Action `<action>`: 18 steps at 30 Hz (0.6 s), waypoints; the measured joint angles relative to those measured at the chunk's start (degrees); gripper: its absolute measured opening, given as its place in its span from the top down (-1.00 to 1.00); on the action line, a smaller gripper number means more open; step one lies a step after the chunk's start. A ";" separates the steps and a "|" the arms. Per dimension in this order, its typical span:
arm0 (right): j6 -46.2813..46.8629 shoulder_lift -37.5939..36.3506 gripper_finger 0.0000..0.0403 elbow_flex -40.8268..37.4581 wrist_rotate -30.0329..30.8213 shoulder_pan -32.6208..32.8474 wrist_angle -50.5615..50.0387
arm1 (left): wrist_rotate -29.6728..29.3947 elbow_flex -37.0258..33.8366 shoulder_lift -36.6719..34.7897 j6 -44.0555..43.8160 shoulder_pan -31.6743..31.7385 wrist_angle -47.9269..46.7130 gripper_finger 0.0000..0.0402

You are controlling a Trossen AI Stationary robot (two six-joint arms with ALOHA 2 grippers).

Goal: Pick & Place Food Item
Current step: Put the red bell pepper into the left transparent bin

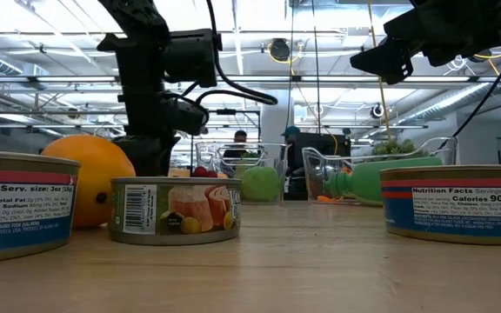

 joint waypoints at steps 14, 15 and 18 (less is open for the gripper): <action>-0.24 0.00 -0.67 0.00 -0.01 0.00 0.00 | -0.38 -0.02 0.01 -3.85 -0.65 -4.05 0.38; -0.24 0.00 -0.67 0.00 -0.02 -0.01 0.00 | -0.41 -0.02 0.02 -4.30 -0.57 -4.09 0.33; -0.24 0.00 -0.67 0.00 -0.01 0.00 0.00 | -0.07 -0.02 0.02 -5.01 -0.49 -3.77 0.17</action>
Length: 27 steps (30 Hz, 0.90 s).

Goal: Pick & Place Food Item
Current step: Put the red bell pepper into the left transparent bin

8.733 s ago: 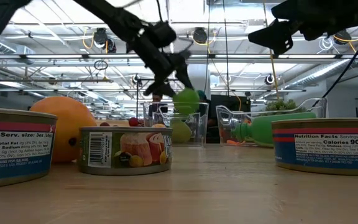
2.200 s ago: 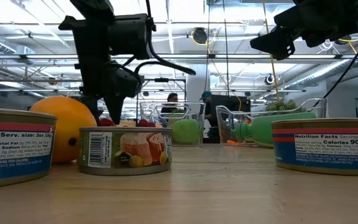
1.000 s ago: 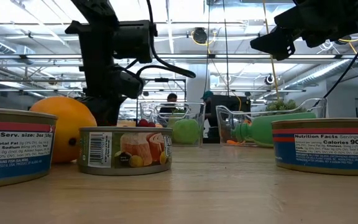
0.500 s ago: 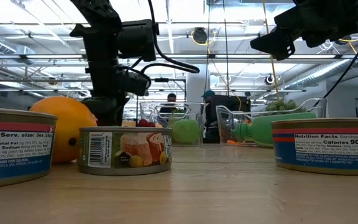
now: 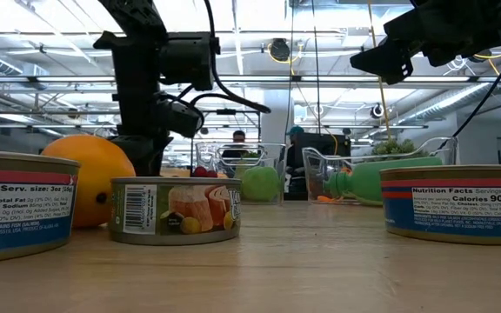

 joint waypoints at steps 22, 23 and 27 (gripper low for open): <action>0.02 0.00 -0.67 0.00 0.00 -0.01 -0.03 | 3.18 0.00 0.02 -4.08 3.00 2.21 0.83; 0.02 0.00 -0.67 0.00 0.00 -0.01 -0.03 | 3.22 0.00 0.02 -4.10 3.00 2.17 0.87; 0.02 0.00 -0.67 0.00 -0.01 0.00 -0.02 | 3.48 0.00 0.01 -4.20 3.00 2.02 0.88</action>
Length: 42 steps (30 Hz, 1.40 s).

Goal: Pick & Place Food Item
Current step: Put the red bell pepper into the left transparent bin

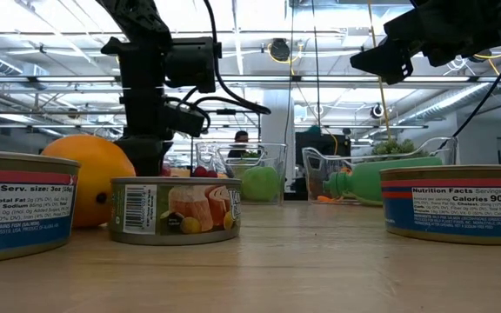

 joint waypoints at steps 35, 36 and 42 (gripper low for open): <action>-5.71 -0.01 -0.67 0.02 2.36 0.00 0.93 | 21.04 4.47 -10.01 -17.63 -5.77 53.56 0.89; -7.04 0.00 -0.67 0.02 4.54 0.00 0.81 | 22.05 2.96 -9.67 -19.11 -5.71 57.47 0.89; -16.53 3.38 -0.74 0.36 15.11 -0.21 3.53 | 26.57 -1.51 -8.39 -22.97 -6.14 67.90 0.89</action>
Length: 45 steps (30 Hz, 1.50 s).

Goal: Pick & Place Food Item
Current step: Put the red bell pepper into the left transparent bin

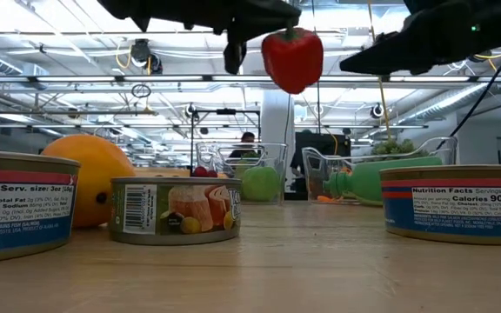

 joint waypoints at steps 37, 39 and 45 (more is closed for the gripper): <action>-16.19 22.61 -0.59 10.07 -6.10 -4.00 17.50 | 2.21 0.15 -0.03 -1.60 -0.30 -3.30 0.87; -13.12 22.61 -0.45 10.07 -6.21 -3.75 17.04 | 0.89 0.15 -0.03 0.32 -0.34 -2.91 0.79; -1.24 22.61 -0.37 10.07 -16.48 -4.34 14.53 | -10.42 0.15 -0.77 10.77 -1.09 0.75 0.37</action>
